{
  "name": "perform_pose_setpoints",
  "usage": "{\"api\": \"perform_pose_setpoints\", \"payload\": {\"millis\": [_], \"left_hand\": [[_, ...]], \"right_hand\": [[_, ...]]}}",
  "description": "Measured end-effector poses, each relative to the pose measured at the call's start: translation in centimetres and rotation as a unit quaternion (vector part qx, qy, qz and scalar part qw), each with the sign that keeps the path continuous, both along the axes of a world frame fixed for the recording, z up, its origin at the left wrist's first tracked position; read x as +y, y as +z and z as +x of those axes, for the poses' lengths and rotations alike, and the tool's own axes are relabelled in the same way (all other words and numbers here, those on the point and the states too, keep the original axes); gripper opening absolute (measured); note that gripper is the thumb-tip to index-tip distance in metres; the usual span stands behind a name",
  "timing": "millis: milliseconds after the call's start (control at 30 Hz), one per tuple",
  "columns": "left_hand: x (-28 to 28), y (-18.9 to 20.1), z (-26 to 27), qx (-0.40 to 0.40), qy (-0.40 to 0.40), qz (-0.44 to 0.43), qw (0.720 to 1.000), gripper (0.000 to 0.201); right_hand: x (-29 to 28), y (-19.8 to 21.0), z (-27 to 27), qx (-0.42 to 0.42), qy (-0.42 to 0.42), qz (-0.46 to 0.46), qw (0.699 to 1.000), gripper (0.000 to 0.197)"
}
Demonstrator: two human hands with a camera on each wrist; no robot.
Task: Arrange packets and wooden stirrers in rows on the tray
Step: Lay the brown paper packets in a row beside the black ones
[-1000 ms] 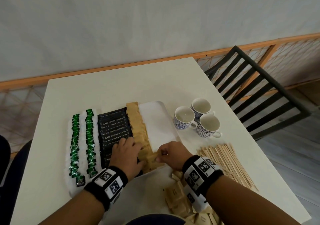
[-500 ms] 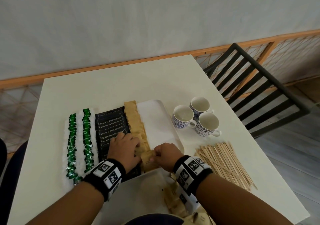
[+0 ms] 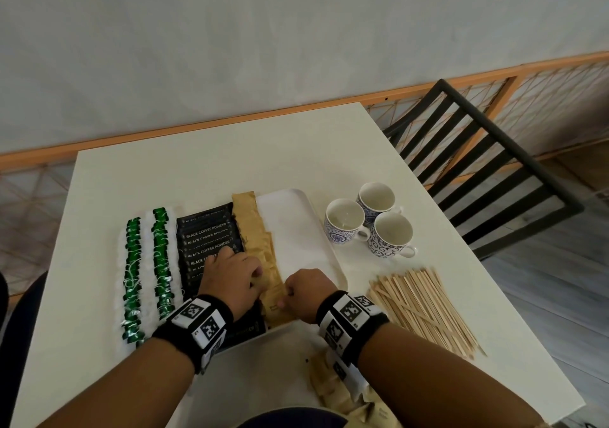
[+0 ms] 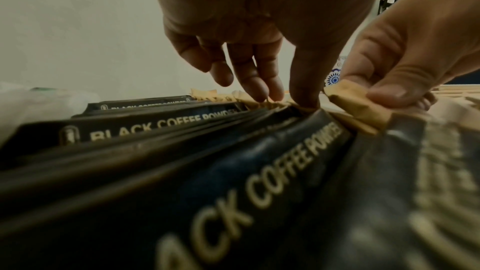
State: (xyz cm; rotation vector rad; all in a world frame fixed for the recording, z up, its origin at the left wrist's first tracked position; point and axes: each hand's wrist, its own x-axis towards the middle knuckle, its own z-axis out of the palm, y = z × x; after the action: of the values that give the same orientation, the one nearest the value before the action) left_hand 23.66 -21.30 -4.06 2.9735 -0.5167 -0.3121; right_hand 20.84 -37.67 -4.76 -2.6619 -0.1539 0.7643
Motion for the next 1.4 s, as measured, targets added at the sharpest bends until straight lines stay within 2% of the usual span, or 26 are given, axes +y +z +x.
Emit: {"api": "perform_pose_setpoints", "payload": {"millis": [133, 200, 400, 500, 600, 667, 767, 867, 933, 1000, 1200, 1333, 1400], "left_hand": [[0.1, 0.0, 0.2, 0.0, -0.001, 0.005, 1.0, 0.027], [0.1, 0.0, 0.3, 0.001, -0.004, 0.012, 1.0, 0.031], [0.2, 0.0, 0.2, -0.01, -0.008, 0.01, 1.0, 0.035], [0.3, 0.2, -0.1, -0.023, -0.001, -0.002, 1.0, 0.032], [0.4, 0.4, -0.9, -0.055, 0.003, -0.033, 0.998, 0.027], [0.5, 0.5, -1.8, -0.068, -0.014, -0.038, 0.997, 0.029], [0.2, 0.0, -2.8, -0.052, -0.05, -0.011, 0.997, 0.037], [-0.2, -0.5, -3.3, -0.041, -0.067, 0.017, 0.997, 0.04], [-0.5, -0.6, -3.5, -0.039, -0.07, 0.039, 0.996, 0.042], [-0.8, -0.5, -3.6, -0.033, -0.072, 0.052, 0.996, 0.042], [-1.1, 0.2, -3.4, -0.018, -0.043, 0.064, 0.997, 0.045], [-0.5, 0.2, -3.5, -0.012, -0.013, 0.023, 1.0, 0.047], [0.0, 0.3, -3.7, -0.016, 0.011, 0.0, 1.0, 0.049]], "right_hand": [[0.7, -0.5, 0.4, 0.014, 0.012, -0.046, 0.999, 0.027], [0.9, -0.9, 0.6, 0.029, 0.007, -0.06, 0.998, 0.035], [1.3, -1.2, 0.3, 0.043, -0.013, -0.066, 0.997, 0.039], [0.8, -0.7, 0.2, 0.046, -0.038, -0.035, 0.998, 0.034], [-1.0, 1.3, 0.1, 0.01, -0.048, 0.016, 0.999, 0.038], [-2.5, 3.0, -0.4, -0.017, -0.049, 0.042, 0.998, 0.028], [-4.1, 4.3, -1.7, -0.018, -0.017, 0.03, 0.999, 0.015], [-4.4, 3.8, -3.4, 0.007, 0.05, -0.047, 0.998, 0.023], [-4.4, 3.3, -4.2, -0.022, 0.095, -0.119, 0.988, 0.024], [-4.6, 2.7, -4.8, -0.074, 0.126, -0.153, 0.977, 0.018], [-5.3, 1.6, -5.6, -0.129, 0.178, -0.177, 0.959, 0.021], [-5.0, 1.9, -5.6, -0.139, 0.195, -0.179, 0.954, 0.02], [-5.2, 1.4, -5.6, -0.151, 0.194, -0.185, 0.951, 0.026]]}}
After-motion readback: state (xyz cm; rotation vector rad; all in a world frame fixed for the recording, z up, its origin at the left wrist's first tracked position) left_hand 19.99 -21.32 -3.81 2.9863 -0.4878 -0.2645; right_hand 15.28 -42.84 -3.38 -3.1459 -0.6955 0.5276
